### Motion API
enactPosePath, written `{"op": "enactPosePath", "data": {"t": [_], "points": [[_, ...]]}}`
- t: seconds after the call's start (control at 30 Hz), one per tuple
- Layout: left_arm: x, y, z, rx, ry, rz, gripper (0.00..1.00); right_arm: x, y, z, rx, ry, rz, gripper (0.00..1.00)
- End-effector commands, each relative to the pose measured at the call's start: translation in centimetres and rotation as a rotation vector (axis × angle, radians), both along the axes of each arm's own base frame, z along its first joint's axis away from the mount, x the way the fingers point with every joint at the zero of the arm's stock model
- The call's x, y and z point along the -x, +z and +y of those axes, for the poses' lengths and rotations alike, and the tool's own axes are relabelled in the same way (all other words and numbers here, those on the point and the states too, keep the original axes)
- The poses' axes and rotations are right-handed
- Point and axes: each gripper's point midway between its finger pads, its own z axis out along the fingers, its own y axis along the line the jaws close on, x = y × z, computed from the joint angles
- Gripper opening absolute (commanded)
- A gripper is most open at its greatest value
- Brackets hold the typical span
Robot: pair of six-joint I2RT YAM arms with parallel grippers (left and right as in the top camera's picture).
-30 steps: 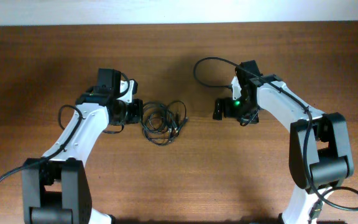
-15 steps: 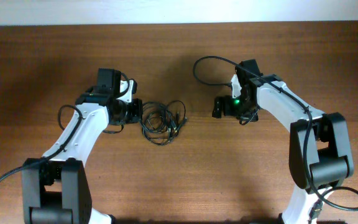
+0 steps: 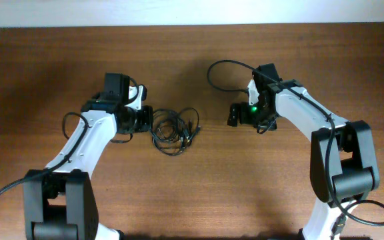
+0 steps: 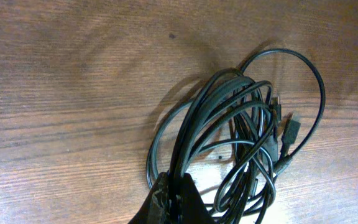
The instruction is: Untangle cables
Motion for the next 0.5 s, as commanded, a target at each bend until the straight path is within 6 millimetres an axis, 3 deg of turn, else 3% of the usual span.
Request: {"op": "enactPosePath", "data": {"t": [0.0,0.03,0.1,0.17,0.23,0.37,0.47], "points": [[-2.8,5.7,0.0,0.002,0.012,-0.158,0.00,0.4,2.1,2.3,-0.158,0.015,0.016,0.98],[-3.5,9.3,0.0,0.009,0.013,-0.253,0.00,0.7,3.4,3.9,-0.287,0.039,0.037,0.99],[-3.8,13.9,-0.1,0.019,0.014,-0.393,0.00,1.2,5.8,6.0,-0.486,0.088,0.051,0.99],[-2.8,17.3,0.2,0.017,0.021,-0.481,0.00,2.1,9.4,8.0,-0.747,0.207,0.024,0.99],[-1.5,16.7,0.3,0.013,0.019,-0.429,0.00,1.8,9.8,7.6,-0.773,0.194,0.022,0.98],[0.5,12.4,0.3,0.001,0.016,-0.240,0.00,1.6,9.4,7.1,-0.751,0.181,0.017,0.98],[0.5,10.1,0.3,-0.003,0.014,-0.159,0.00,1.5,8.3,6.5,-0.680,0.169,0.018,0.98]]}}
